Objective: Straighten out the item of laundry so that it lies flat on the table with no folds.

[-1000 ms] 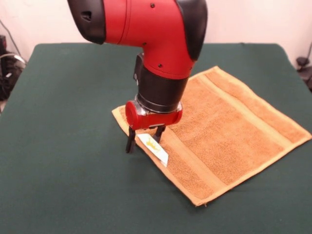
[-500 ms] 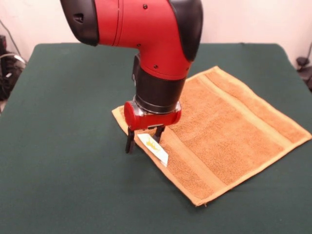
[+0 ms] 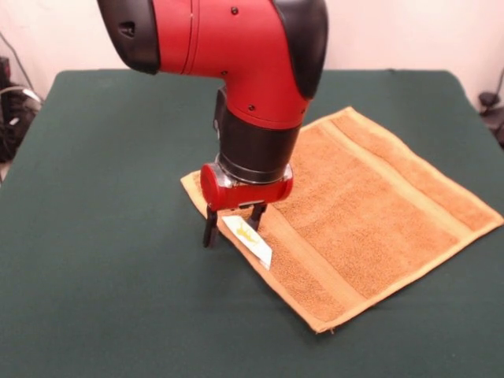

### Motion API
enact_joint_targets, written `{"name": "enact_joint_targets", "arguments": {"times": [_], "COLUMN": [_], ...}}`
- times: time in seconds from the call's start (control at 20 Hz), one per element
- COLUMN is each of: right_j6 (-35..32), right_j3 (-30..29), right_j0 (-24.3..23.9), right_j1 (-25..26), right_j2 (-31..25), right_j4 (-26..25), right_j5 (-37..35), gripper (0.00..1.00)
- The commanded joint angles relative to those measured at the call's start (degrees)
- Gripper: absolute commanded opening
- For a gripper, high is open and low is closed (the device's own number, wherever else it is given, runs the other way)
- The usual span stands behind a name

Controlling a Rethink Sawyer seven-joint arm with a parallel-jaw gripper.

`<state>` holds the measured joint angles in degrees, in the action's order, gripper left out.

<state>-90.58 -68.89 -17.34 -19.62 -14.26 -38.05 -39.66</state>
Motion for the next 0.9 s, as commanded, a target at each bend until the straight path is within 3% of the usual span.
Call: {"name": "enact_joint_targets", "arguments": {"times": [0.05, 0.9], "right_j6": [10.4, 10.0], "right_j3": [-4.3, -5.6], "right_j0": [-1.4, -1.5], "right_j1": [5.0, 4.2], "right_j2": [-6.6, -7.4], "right_j4": [2.8, 5.8], "right_j5": [-6.9, -8.6], "gripper": [1.0, 1.0]}}
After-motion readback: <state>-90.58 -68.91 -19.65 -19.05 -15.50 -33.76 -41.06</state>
